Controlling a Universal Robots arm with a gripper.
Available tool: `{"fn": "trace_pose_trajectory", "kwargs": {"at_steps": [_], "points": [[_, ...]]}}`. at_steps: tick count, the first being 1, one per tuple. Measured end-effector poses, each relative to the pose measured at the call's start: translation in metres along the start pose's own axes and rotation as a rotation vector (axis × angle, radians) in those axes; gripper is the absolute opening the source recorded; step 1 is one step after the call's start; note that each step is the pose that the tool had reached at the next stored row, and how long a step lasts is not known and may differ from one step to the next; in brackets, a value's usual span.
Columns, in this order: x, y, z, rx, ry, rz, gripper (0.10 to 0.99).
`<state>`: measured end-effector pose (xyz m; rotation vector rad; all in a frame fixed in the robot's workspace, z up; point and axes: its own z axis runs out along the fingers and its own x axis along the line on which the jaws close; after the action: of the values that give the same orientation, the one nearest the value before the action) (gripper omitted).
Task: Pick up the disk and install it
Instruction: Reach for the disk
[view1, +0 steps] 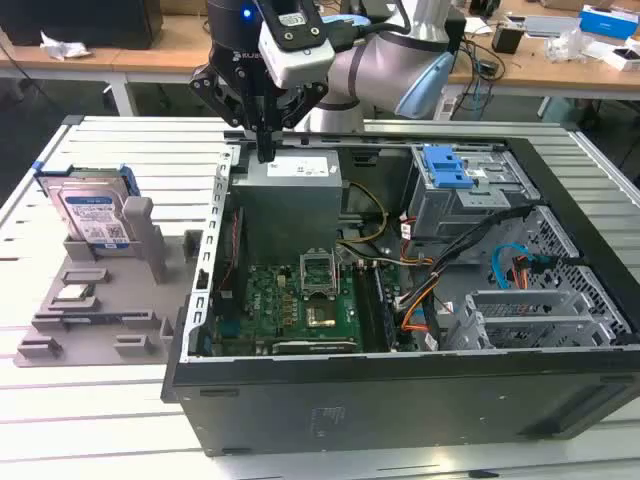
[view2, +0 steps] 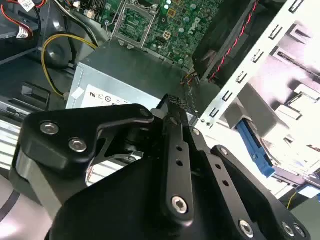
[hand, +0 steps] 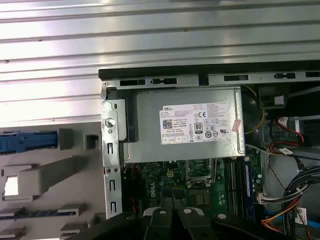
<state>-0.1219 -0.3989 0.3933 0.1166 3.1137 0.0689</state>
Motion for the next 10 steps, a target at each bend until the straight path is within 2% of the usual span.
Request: {"fn": "trace_pose_trajectory", "kwargs": {"at_steps": [1, 10], "points": [[0.0009, 0.0, 0.0, 0.0, 0.0, 0.0, 0.106], [0.0258, -0.0019, -0.0007, 0.0, 0.0, 0.0, 0.106]]}}
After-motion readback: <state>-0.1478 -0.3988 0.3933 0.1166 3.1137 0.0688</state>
